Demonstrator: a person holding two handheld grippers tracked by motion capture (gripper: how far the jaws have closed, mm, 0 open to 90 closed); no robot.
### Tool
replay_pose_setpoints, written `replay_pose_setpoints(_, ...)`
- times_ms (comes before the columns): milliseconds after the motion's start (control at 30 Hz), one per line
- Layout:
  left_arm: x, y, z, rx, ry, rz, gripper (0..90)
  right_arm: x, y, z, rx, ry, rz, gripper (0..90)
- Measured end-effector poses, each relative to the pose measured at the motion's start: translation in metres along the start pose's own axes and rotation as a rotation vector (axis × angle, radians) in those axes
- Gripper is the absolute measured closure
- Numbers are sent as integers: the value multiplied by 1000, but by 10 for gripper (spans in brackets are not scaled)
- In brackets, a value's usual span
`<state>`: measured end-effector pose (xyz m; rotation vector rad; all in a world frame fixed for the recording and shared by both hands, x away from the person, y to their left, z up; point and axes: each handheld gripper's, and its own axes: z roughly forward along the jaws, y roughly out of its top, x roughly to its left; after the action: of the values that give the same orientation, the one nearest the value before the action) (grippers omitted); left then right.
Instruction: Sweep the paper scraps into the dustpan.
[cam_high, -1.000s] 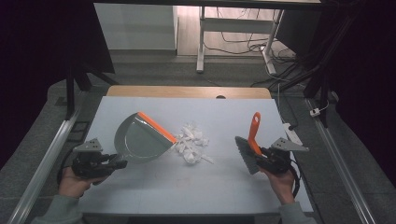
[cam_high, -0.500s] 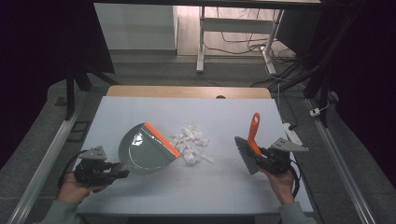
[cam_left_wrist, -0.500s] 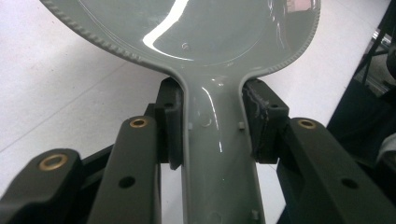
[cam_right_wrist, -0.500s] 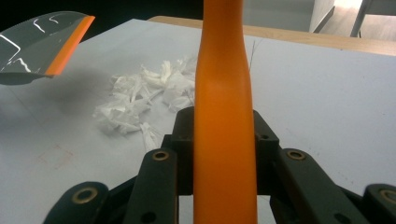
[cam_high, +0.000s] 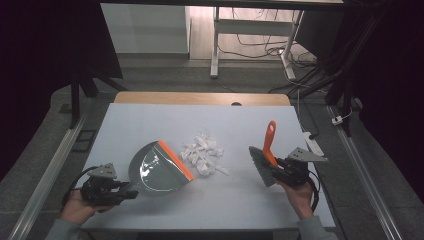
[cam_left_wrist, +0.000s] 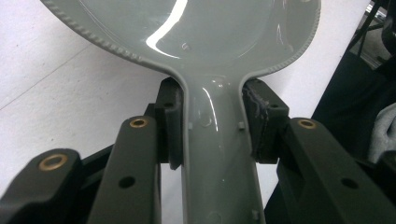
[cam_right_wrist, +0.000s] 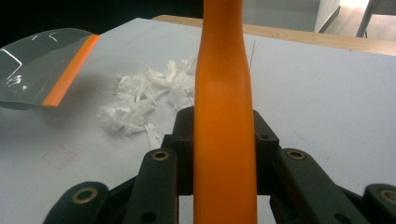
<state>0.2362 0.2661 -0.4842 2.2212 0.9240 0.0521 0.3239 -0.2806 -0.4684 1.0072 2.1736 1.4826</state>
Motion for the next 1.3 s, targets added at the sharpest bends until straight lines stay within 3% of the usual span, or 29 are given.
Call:
replay_pose_setpoints(133,5,-3,-2,14,8,-37,618,2,2,4,2,7,1,702)
replay_pose_setpoints(233,5,-3,-2,19,13,-40,618,3,5,11,5,6,7,701)
replay_pose_setpoints(633,6,-3,12,95,-17,-17,618,18,28,58,45,10,-30,701)
replay_pose_setpoints(1133,-1,4,24,125,-37,20,617,12,46,94,88,-32,2,702)
replay_pose_setpoints(1300,1,3,25,133,-28,11,617,13,50,105,101,-36,14,702)
